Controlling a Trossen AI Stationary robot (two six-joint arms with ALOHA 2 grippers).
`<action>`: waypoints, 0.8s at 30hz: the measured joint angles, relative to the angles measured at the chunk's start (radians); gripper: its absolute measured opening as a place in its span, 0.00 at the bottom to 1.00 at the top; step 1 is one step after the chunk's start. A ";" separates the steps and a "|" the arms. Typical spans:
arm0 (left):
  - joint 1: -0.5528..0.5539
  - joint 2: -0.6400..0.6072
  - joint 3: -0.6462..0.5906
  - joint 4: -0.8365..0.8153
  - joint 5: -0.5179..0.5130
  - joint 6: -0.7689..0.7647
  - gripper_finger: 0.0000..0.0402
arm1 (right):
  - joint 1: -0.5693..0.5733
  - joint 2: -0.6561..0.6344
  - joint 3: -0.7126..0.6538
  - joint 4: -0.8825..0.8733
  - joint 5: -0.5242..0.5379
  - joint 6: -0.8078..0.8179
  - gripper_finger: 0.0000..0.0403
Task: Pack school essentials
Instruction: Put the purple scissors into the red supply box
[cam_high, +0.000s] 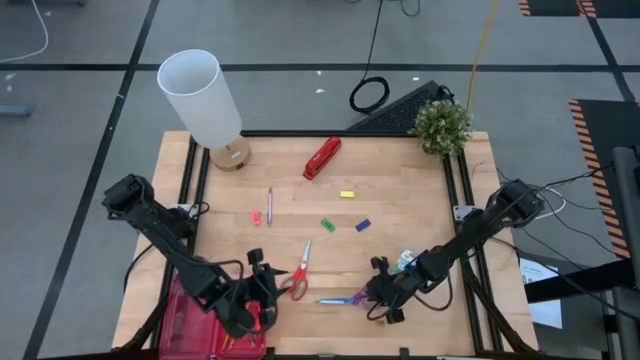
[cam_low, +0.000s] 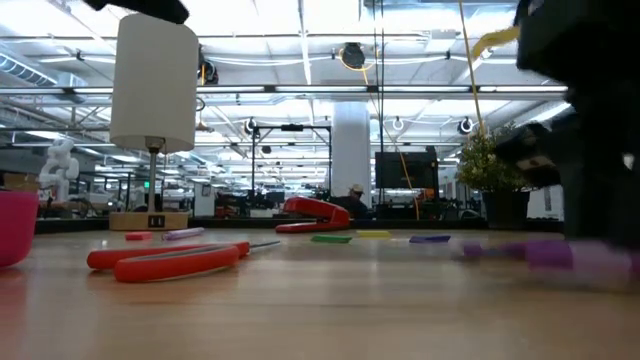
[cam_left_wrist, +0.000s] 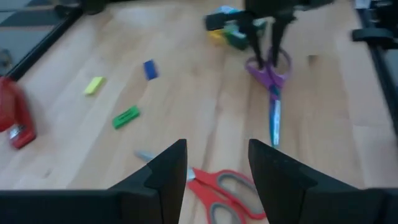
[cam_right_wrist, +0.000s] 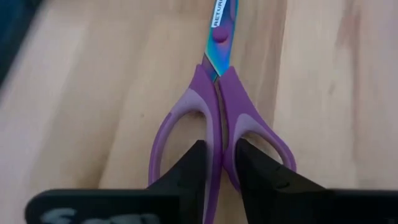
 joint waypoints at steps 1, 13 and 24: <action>0.006 0.000 0.000 0.024 0.020 0.037 0.44 | -0.004 -0.016 0.002 0.004 0.000 -0.011 0.15; 0.061 0.063 0.000 0.346 0.085 0.474 0.57 | -0.197 -0.221 0.005 -0.007 -0.222 -0.160 0.15; 0.195 0.110 0.016 0.387 0.154 0.475 0.74 | -0.390 -0.264 0.020 -0.121 -0.321 -0.303 0.15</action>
